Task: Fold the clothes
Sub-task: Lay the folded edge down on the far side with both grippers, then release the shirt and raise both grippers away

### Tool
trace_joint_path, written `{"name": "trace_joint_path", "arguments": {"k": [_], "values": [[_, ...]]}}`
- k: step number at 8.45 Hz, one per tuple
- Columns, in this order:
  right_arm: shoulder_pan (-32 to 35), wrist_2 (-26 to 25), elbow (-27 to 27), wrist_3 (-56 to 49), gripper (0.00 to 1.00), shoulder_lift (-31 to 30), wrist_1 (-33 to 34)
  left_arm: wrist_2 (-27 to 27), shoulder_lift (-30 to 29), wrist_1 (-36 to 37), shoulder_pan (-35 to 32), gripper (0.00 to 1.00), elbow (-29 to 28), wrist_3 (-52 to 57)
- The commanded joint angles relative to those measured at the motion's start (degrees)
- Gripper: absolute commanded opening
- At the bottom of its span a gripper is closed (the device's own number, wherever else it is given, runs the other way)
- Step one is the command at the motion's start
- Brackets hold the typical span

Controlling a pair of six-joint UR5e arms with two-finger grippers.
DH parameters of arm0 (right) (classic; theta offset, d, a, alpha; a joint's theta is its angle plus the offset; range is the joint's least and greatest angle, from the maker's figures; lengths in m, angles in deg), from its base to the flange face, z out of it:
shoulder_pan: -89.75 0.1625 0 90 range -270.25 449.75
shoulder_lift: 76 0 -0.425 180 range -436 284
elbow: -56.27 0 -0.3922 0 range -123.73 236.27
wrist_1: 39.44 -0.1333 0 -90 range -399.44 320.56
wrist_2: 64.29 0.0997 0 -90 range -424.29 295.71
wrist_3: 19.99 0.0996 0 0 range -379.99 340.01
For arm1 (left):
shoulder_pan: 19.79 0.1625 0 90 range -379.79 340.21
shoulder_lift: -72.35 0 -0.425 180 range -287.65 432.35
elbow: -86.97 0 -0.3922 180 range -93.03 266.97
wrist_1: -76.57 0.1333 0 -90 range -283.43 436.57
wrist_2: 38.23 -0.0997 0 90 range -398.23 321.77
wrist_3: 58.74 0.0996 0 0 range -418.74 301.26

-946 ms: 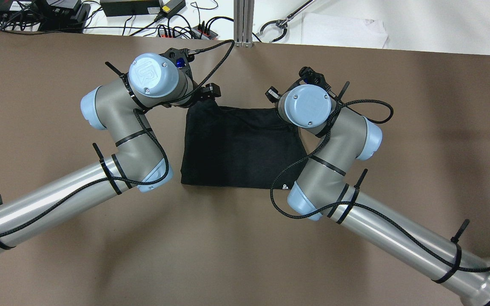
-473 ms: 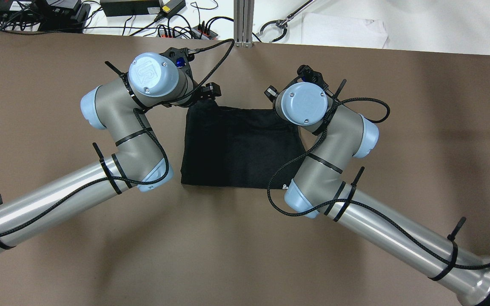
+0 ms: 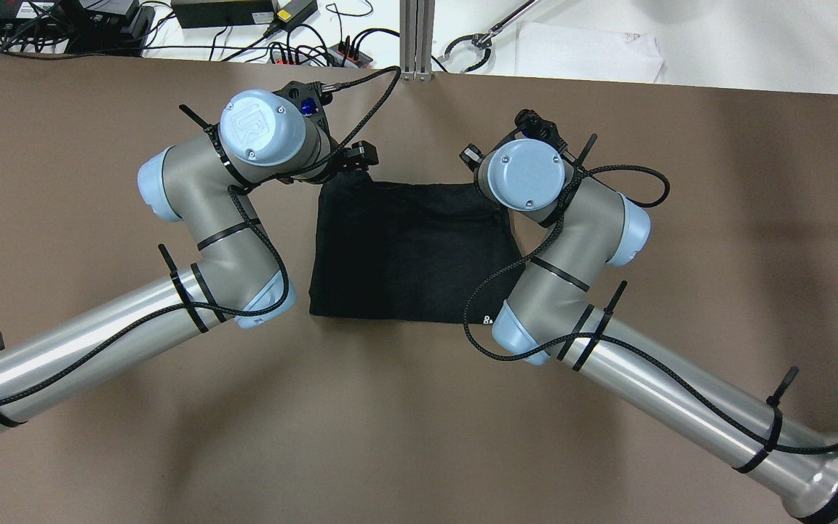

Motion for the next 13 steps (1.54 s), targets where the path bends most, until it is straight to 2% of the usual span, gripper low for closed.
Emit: {"name": "trace_joint_path", "arguments": {"k": [1, 2, 3, 4, 6, 8, 9, 10, 11, 12, 13], "values": [[0.2, -3.7, 4.6, -1.8, 0.00, 1.4, -2.9, 0.1, 0.5, 0.0, 0.0, 1.00, 0.8, 0.0], [0.2, -4.3, 4.6, -1.8, 0.00, 1.4, -3.1, 0.1, 0.5, 0.0, 0.0, 1.00, 0.8, 0.0], [0.2, -4.6, 4.6, -2.5, 0.57, 1.5, -3.1, 0.1, 0.5, 0.0, 0.0, 1.00, 0.8, 0.0], [0.2, -4.6, 4.5, -9.3, 0.94, 1.8, -3.0, 0.2, 0.5, 0.0, 0.0, 1.00, 0.9, -0.1], [0.7, -3.2, 3.5, -18.2, 0.94, 2.0, -2.9, 0.4, 0.6, 0.0, -0.1, 1.00, 2.3, -0.2], [2.9, 2.5, -0.2, -26.0, 0.94, 0.0, -1.2, 0.6, 3.9, 0.4, -1.5, 1.00, 7.0, 0.0], [3.3, 3.7, -3.7, -30.8, 0.94, -2.8, 2.0, 2.7, 6.3, 0.8, -3.1, 1.00, 8.5, 0.9], [4.2, 4.2, -8.1, -37.2, 0.94, -6.3, 4.9, 5.9, 9.4, 0.5, -5.9, 1.00, 9.9, 3.0], [6.9, 8.2, -13.5, -44.6, 0.95, -11.1, 8.2, 7.5, 13.7, 0.7, -8.8, 1.00, 12.7, 8.5], [10.3, 13.3, -18.9, -54.0, 0.95, -18.1, 10.6, 10.2, 18.3, 0.8, -12.8, 1.00, 14.3, 16.9], [13.8, 14.1, -24.3, -63.9, 0.95, -25.1, 10.8, 11.4, 22.2, 0.7, -17.0, 1.00, 14.4, 24.4]]}}
